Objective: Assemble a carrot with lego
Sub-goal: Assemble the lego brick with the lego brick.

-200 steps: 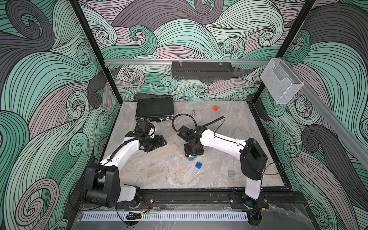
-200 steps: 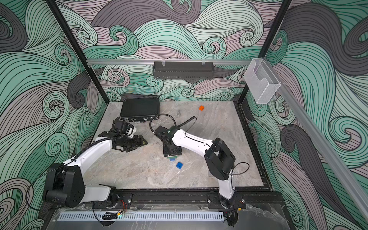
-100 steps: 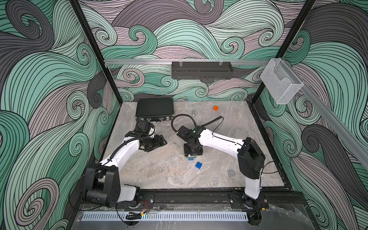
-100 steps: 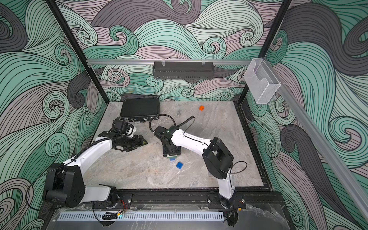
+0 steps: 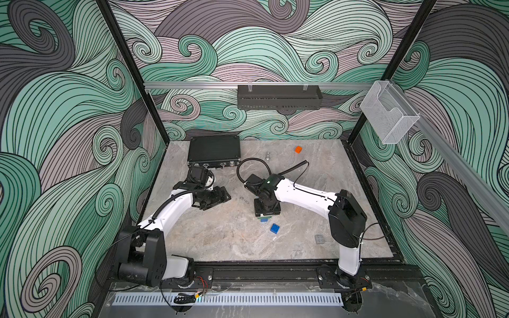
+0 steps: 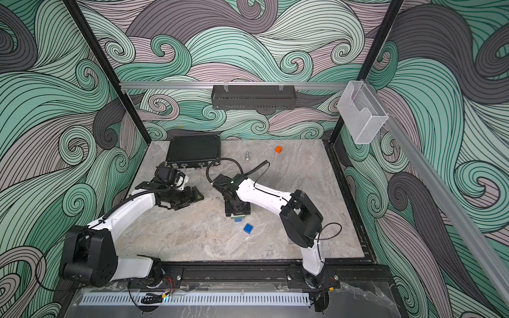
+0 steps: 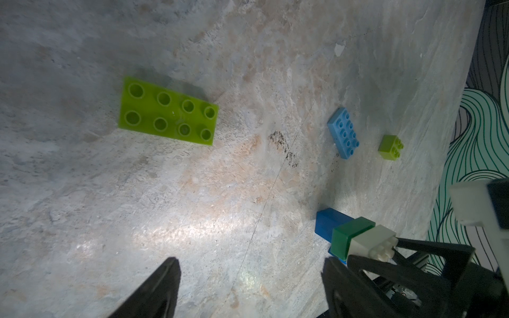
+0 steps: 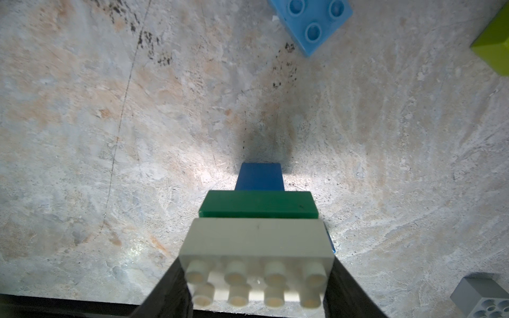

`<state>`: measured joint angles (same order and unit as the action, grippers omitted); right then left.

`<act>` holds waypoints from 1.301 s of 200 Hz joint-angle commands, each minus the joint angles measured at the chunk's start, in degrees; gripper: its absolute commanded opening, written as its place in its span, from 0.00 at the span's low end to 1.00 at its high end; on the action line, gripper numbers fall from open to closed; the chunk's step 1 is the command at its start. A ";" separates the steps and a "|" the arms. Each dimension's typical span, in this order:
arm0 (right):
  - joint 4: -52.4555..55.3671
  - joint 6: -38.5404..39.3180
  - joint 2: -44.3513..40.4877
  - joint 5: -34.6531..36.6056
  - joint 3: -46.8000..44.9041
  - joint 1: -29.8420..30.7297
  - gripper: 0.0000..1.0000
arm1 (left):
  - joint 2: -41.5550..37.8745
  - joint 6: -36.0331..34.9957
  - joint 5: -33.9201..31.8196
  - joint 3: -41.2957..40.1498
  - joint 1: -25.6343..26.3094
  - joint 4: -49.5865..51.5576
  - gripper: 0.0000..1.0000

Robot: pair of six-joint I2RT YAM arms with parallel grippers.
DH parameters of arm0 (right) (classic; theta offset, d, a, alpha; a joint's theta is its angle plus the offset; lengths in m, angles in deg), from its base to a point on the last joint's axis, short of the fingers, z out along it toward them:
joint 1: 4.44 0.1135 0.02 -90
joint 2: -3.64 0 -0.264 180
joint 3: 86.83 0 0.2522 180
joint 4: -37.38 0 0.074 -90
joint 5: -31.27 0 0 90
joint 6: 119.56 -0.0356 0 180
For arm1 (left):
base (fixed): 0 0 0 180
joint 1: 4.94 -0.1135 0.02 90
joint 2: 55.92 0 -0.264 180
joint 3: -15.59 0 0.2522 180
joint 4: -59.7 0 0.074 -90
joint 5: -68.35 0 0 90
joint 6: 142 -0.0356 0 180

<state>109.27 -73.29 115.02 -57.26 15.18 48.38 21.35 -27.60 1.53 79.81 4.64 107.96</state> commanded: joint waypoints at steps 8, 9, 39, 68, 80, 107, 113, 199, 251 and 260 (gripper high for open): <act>2.70 1.00 5.46 0.70 -2.84 0.42 0.46 | -0.90 -0.96 -0.33 1.93 0.17 1.31 0.82; 2.69 1.00 5.49 0.71 -2.87 0.43 0.46 | -0.90 -0.99 -0.33 1.93 0.13 1.33 0.82; 2.89 1.16 6.81 0.46 -3.41 0.88 0.45 | -0.85 -0.99 -0.26 1.97 0.19 1.27 0.82; 2.90 1.41 7.60 0.37 -3.25 0.97 0.45 | -0.65 -1.02 -0.15 2.10 0.21 1.27 0.82; 2.89 1.49 7.73 0.28 -3.24 0.97 0.45 | -0.68 -1.00 -0.15 2.09 0.18 1.34 0.82; 2.90 1.51 7.98 0.11 -3.22 0.93 0.45 | -0.85 -0.97 -0.32 2.02 0.18 1.39 0.82; 2.87 1.49 7.72 0.23 -3.33 0.97 0.45 | -0.82 -1.02 -0.32 2.01 0.18 1.35 0.82; 3.10 0.31 1.79 2.82 -1.46 0.79 0.59 | -0.94 -0.80 -0.77 2.11 0.09 1.23 0.82; 3.12 0.13 1.24 2.64 -1.14 0.44 0.67 | -1.08 -0.73 -0.93 2.06 0.16 1.28 0.82; 3.09 0.13 1.27 2.52 -1.14 0.44 0.69 | -1.07 -0.76 -1.01 2.15 0.15 1.29 0.82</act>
<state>109.69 -73.05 115.45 -56.14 15.70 48.92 21.35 -27.60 1.29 79.83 4.62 108.22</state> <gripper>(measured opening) 0.676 0.821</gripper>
